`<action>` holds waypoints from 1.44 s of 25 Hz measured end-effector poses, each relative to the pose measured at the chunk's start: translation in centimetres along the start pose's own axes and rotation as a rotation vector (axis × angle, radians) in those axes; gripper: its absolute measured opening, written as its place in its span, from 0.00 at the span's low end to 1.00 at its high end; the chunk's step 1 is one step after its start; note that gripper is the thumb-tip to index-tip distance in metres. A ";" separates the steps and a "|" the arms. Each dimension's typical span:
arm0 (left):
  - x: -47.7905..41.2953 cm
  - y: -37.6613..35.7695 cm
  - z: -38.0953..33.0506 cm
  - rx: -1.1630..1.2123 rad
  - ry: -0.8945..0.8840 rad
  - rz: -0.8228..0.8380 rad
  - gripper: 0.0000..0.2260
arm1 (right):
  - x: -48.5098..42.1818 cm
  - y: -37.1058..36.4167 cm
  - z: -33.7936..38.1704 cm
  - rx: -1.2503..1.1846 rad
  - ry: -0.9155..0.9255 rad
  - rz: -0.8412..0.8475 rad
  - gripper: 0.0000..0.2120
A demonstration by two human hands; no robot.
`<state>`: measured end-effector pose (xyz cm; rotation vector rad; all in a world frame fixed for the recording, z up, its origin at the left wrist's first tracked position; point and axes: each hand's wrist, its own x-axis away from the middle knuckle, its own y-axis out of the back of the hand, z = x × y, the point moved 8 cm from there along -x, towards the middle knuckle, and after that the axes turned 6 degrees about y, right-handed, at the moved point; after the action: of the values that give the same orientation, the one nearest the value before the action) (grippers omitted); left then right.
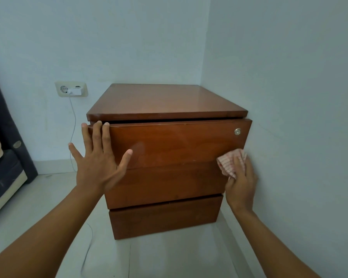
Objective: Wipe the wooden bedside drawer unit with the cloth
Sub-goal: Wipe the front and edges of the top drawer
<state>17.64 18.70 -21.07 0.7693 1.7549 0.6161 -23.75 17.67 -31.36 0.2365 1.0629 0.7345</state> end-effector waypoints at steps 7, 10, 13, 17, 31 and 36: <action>-0.2 -0.5 0.2 -0.020 -0.002 -0.017 0.43 | -11.9 1.4 5.5 0.236 0.110 0.034 0.45; -0.3 -0.6 0.1 -0.012 0.000 -0.020 0.43 | -10.9 -0.4 4.8 0.126 0.130 0.049 0.46; -0.8 -0.7 0.2 -0.021 0.006 -0.003 0.44 | -6.1 -3.6 2.6 -0.088 -0.065 0.163 0.52; -0.9 -1.1 0.2 -0.033 0.008 0.014 0.45 | -0.9 -6.5 0.6 -0.174 -0.251 0.290 0.44; -1.0 -0.5 1.3 -0.084 -0.064 0.092 0.45 | -8.0 0.7 9.8 -0.403 -0.291 0.014 0.11; 3.8 -2.5 2.4 -0.044 -0.015 0.130 0.41 | -2.8 -1.6 11.6 -0.144 -0.138 0.280 0.17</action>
<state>18.58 20.03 -25.90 0.8600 1.6810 0.7323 -13.89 16.54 -24.51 0.3116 0.8500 1.0272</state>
